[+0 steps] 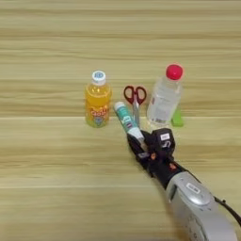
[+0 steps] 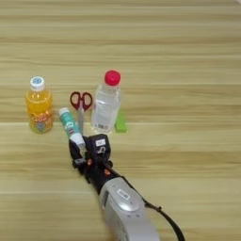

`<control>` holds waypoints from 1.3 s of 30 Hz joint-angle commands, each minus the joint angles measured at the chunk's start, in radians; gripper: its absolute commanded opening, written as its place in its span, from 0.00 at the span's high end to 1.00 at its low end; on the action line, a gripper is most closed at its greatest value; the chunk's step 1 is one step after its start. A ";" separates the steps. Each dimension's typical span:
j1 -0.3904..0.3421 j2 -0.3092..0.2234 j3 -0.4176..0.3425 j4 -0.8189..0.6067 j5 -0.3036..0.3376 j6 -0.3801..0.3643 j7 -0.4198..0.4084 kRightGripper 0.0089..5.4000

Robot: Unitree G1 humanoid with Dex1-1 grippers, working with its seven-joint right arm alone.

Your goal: Move the objects on the table

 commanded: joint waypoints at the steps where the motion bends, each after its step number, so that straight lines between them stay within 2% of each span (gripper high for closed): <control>1: -0.037 0.007 0.002 -0.012 -0.011 -0.037 -0.009 0.68; 2: -0.037 0.007 0.003 -0.011 -0.012 -0.039 -0.008 0.68; 3: -0.035 0.007 0.006 -0.013 -0.013 -0.043 -0.006 0.62; 23: -0.004 0.005 0.035 -0.070 -0.013 -0.070 -0.004 0.14; 29: 0.017 -0.009 0.055 -0.122 -0.069 -0.137 -0.016 0.02; 32: 0.024 -0.012 0.069 -0.136 -0.103 -0.179 -0.025 0.01; 35: 0.033 -0.010 0.067 -0.159 -0.108 -0.187 -0.035 0.01; 39: 0.094 -0.019 0.092 -0.245 -0.110 -0.204 -0.026 0.01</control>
